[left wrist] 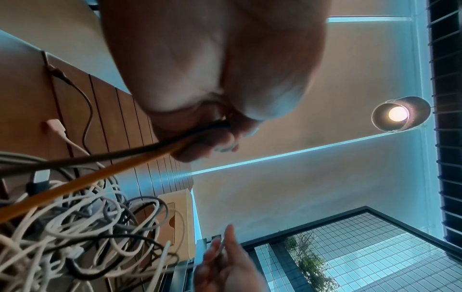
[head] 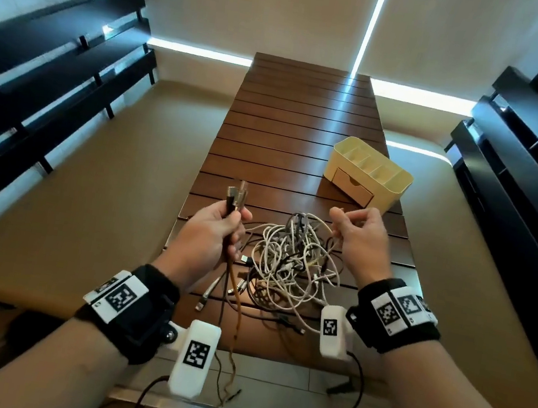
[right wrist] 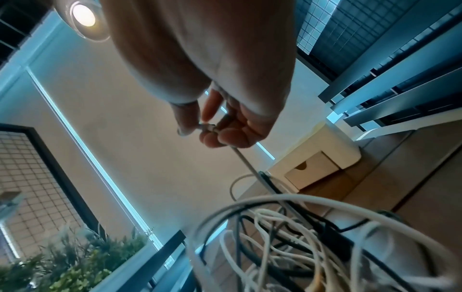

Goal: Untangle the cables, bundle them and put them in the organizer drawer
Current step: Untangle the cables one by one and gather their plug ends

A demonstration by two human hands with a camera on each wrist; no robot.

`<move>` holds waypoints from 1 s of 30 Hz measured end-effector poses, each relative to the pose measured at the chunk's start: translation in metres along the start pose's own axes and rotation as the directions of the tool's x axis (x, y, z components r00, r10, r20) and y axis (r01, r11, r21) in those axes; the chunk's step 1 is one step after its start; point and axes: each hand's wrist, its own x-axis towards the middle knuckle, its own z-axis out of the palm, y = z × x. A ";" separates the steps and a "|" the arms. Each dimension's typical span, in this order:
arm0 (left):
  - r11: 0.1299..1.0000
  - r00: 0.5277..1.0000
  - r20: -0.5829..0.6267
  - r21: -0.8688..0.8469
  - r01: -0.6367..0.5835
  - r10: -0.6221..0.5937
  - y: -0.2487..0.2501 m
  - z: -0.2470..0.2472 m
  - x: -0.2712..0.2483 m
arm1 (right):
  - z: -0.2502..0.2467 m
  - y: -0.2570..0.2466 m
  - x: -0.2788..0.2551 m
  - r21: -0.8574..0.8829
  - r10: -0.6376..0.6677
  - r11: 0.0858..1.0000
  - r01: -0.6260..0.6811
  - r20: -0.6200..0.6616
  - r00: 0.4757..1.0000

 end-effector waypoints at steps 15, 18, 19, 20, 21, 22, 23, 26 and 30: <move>0.998 0.999 0.034 0.055 -0.013 0.011 -0.008 0.008 0.004 | 0.016 -0.026 -0.037 0.131 -0.167 0.983 0.128 0.350 0.922; 0.997 0.999 0.027 0.075 -0.031 0.029 -0.008 0.012 0.004 | 0.026 -0.027 -0.043 0.105 -0.174 0.984 0.146 0.349 0.921; 0.996 0.999 0.018 0.078 -0.037 0.036 -0.008 0.014 0.005 | 0.028 -0.028 -0.045 0.099 -0.169 0.985 0.143 0.341 0.925; 0.995 0.999 0.009 0.084 -0.046 0.046 -0.008 0.016 0.004 | 0.029 -0.030 -0.047 0.101 -0.164 0.985 0.138 0.331 0.929; 0.993 0.998 0.001 0.097 -0.060 0.060 -0.008 0.019 0.004 | 0.030 -0.032 -0.049 0.116 -0.162 0.985 0.131 0.324 0.932; 0.991 0.997 -0.003 0.113 -0.076 0.077 -0.009 0.020 0.004 | 0.032 -0.034 -0.050 0.130 -0.167 0.983 0.132 0.314 0.935; 0.987 0.996 -0.003 0.131 -0.092 0.093 -0.010 0.021 0.004 | 0.033 -0.034 -0.051 0.138 -0.177 0.980 0.141 0.300 0.937; 0.981 0.993 0.006 0.155 -0.119 0.119 -0.014 0.024 0.006 | 0.035 -0.035 -0.054 0.130 -0.209 0.975 0.181 0.254 0.944; 0.980 0.987 0.046 0.124 -0.158 0.154 -0.018 0.027 0.008 | 0.035 -0.036 -0.056 0.156 -0.213 0.971 0.179 0.242 0.947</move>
